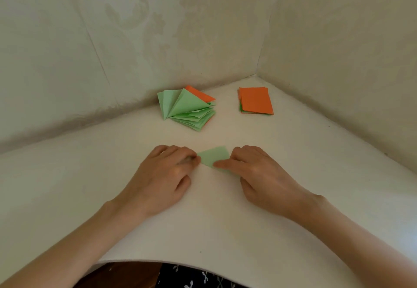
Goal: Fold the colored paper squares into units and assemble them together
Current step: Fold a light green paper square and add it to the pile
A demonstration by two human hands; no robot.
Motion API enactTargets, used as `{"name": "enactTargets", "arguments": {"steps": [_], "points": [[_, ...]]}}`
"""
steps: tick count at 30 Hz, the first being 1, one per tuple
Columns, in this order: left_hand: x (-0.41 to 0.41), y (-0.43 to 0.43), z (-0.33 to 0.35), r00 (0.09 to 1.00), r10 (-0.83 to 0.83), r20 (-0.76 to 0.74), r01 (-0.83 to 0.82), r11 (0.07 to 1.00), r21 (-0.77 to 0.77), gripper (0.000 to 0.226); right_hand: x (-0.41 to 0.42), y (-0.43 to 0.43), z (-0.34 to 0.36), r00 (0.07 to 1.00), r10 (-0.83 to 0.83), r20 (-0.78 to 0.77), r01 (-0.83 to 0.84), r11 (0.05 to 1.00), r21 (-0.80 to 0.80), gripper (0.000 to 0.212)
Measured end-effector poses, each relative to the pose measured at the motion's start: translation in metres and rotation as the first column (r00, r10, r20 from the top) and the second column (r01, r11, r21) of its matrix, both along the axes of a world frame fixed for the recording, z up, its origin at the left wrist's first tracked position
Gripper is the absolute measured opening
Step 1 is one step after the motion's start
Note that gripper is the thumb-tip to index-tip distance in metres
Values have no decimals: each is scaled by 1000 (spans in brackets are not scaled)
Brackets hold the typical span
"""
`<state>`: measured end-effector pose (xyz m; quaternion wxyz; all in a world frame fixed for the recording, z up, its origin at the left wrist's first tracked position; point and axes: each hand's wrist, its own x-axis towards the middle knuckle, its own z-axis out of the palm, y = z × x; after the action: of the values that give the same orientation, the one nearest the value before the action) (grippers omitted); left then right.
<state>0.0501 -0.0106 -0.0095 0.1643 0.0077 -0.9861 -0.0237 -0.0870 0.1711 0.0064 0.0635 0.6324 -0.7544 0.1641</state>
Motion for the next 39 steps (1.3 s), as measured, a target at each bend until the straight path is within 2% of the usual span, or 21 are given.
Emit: {"name": "enactTargets", "arguments": {"steps": [4,6,9,11,13,15,17,21,25,27,30,32,35,37,39], "points": [[3,0,0,1000,16,12,-16,999,43,46,-10,-26,-3,997,6,-80,-2,999,48,75],[2,2,-1,999,34,28,-36,996,79,47,-14,-30,-6,992,-17,-124,21,999,35,74],[1,3,-2,998,50,35,-54,990,133,47,-23,-26,-9,980,-152,-131,150,988,-24,61],[0,3,-2,999,49,20,-52,982,181,47,-27,-24,-5,968,-248,-48,247,969,-16,51],[0,4,0,999,52,5,-52,966,255,45,-23,-23,0,952,-285,114,279,958,61,36],[-2,6,2,998,64,-23,-53,945,322,43,-18,-26,0,946,-276,168,250,954,164,46],[-5,6,0,994,89,-57,-62,926,371,42,-15,-31,-2,941,-275,198,240,953,186,55],[-14,3,1,983,181,-20,-145,845,515,28,-11,-34,3,852,-289,437,255,957,135,45],[-26,1,-1,986,167,10,-145,822,551,30,-6,-30,6,737,-207,643,233,971,45,31],[-30,-6,4,975,206,-79,-131,828,546,28,-8,-29,7,696,-201,689,262,965,16,35],[-44,-28,16,926,319,-204,-198,868,456,48,-15,-29,9,672,-206,711,327,944,-35,31],[-54,-42,19,934,318,-162,-237,893,383,59,-22,-29,11,679,-189,709,345,935,-81,25],[-61,-47,11,964,257,-62,-225,921,318,56,-33,-35,16,713,-185,677,403,898,-178,15],[-59,-46,3,969,245,-21,-228,927,297,51,-41,-45,20,770,-184,611,428,859,-280,11],[-57,-47,-2,971,238,-12,-221,918,330,51,-50,-63,22,861,-172,479,387,832,-398,9]]}}
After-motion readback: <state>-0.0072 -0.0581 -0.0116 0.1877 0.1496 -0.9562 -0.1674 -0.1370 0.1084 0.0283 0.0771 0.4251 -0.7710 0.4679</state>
